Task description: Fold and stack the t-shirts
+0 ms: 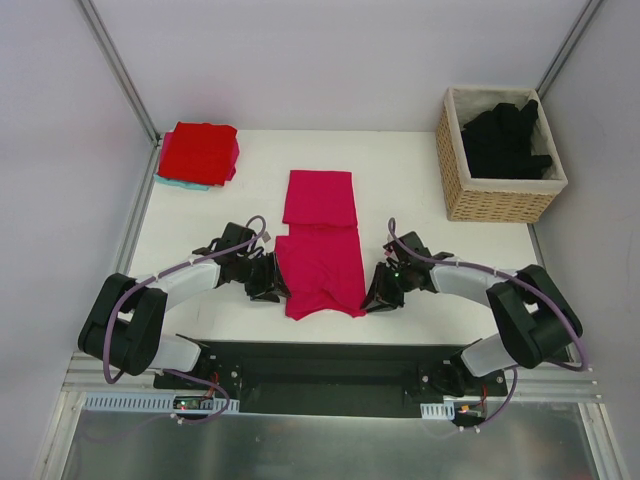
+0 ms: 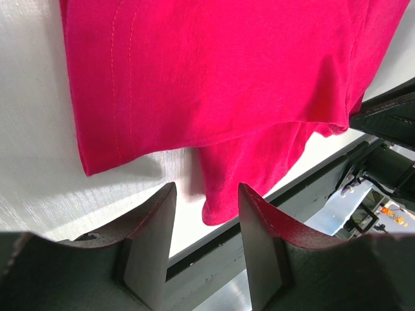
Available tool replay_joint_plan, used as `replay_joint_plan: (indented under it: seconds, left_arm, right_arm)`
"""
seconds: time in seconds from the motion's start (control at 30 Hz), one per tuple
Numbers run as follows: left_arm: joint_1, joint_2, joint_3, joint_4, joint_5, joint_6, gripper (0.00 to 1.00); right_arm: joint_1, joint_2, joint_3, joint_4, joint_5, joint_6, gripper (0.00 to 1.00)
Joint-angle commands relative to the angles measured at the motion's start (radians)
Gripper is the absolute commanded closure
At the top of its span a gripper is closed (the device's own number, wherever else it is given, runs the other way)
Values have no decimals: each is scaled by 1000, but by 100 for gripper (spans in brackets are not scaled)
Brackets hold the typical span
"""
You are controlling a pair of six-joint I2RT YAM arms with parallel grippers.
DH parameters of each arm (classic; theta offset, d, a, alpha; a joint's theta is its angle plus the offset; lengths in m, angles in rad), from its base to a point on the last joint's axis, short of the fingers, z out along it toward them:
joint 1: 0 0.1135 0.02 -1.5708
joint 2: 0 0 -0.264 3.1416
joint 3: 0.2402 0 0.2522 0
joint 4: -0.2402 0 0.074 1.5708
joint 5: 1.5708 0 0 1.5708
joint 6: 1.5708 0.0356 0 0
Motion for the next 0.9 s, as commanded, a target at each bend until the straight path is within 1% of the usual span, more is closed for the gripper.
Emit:
replay_joint_plan:
  seconds: [0.0, 0.03, 0.33, 0.53, 0.6, 0.87]
  left_arm:
    - [-8, 1, 6, 7, 26, 27, 58]
    - [-8, 4, 7, 7, 26, 32, 58]
    - [-8, 9, 11, 7, 52, 18, 60]
    - [-8, -55, -61, 7, 74, -14, 62]
    - [-8, -59, -81, 8, 80, -19, 64]
    - [-8, -48, -100, 48, 83, -28, 65]
  right_arm:
    - [9, 14, 43, 3, 3, -4, 79]
    - [9, 16, 46, 2, 3, -4, 81]
    - [14, 36, 66, -13, 1, -20, 84]
    - [17, 50, 80, -18, 3, -27, 85]
    - [21, 63, 85, -18, 1, -29, 85]
    - [41, 90, 123, -36, 3, -46, 87]
